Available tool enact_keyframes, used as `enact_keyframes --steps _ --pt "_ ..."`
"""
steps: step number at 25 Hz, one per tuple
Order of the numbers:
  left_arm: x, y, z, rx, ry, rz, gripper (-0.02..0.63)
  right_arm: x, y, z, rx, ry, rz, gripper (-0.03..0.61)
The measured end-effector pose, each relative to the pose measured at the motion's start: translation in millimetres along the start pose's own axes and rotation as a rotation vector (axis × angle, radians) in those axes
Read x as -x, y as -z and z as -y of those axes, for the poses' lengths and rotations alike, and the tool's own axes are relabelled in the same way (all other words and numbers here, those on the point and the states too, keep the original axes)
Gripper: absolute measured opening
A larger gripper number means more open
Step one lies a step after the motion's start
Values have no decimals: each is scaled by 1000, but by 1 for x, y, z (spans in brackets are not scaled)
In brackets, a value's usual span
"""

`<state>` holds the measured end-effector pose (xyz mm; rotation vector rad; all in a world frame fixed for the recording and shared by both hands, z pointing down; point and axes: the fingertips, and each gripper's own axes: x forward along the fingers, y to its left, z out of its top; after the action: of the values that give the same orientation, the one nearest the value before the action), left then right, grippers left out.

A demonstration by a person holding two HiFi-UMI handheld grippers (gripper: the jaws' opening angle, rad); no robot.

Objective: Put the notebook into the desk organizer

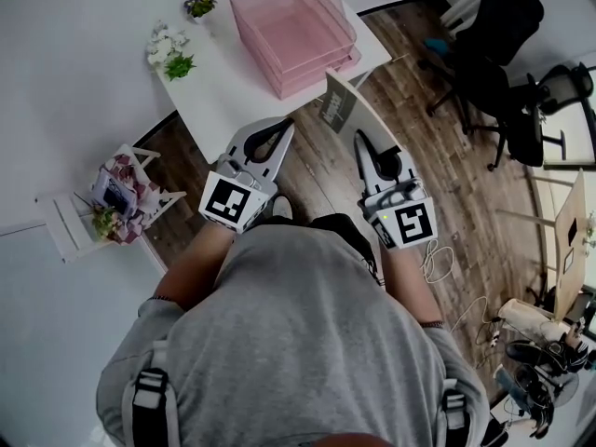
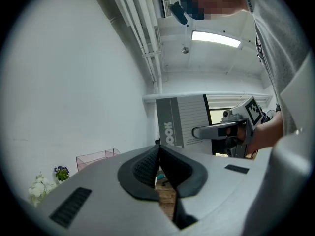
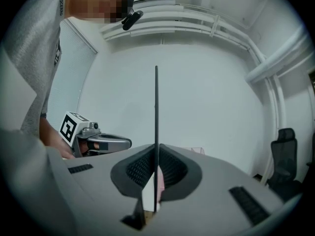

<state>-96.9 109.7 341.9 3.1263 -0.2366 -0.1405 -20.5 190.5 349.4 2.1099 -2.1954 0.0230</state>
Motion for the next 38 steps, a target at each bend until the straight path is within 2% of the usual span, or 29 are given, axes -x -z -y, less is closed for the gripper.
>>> enact_keyframes --steps 6,11,27,30,38 --pt "-23 3 -18 9 -9 1 20 -23 -2 25 -15 4 15 15" --pt "-52 8 -34 -14 -48 -8 20 -43 9 59 -3 -54 -5 15" --pt "-150 5 -72 -50 -311 -30 20 -120 -4 169 -21 -322 30 15" --pt "-166 5 -74 -67 -363 -37 20 -124 4 187 -17 -383 17 15" --pt "-181 9 -81 -68 -498 -52 20 -150 14 208 -43 -513 9 15"
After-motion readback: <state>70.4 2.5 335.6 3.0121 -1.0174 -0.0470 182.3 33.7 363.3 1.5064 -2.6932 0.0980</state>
